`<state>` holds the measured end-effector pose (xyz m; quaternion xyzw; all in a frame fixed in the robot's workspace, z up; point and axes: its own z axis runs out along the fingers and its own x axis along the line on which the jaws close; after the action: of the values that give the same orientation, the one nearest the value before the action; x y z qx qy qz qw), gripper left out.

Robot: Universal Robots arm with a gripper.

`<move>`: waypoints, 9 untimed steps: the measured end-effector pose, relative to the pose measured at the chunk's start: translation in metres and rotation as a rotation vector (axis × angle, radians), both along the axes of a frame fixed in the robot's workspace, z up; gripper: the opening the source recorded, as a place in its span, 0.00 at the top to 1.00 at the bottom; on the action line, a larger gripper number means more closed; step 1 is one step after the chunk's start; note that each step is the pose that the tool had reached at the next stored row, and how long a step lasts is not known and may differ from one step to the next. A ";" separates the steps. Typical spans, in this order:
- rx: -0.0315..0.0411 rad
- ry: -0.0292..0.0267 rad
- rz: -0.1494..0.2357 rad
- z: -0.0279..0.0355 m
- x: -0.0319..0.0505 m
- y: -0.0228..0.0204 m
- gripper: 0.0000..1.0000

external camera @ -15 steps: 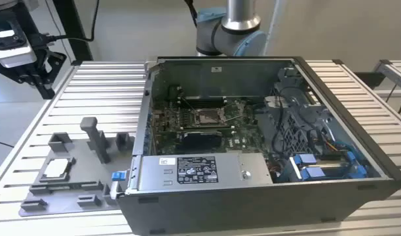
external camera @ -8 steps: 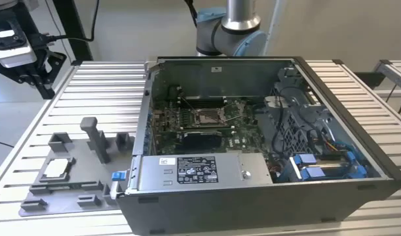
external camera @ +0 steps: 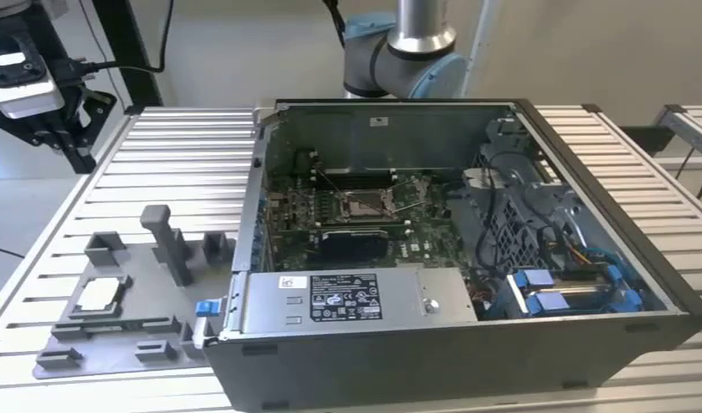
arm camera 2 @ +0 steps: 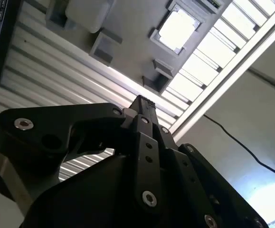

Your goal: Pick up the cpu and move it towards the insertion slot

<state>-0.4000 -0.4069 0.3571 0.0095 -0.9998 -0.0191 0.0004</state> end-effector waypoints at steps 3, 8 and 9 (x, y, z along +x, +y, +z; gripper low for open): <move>0.0000 -0.0023 0.000 -0.0001 -0.0058 -0.0028 1.00; 0.0001 -0.0065 0.000 -0.0002 -0.0156 -0.0144 1.00; 0.0001 -0.0065 0.000 -0.0003 -0.0160 -0.0168 1.00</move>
<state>-0.4160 -0.4237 0.3568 0.0096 -0.9998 -0.0191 -0.0029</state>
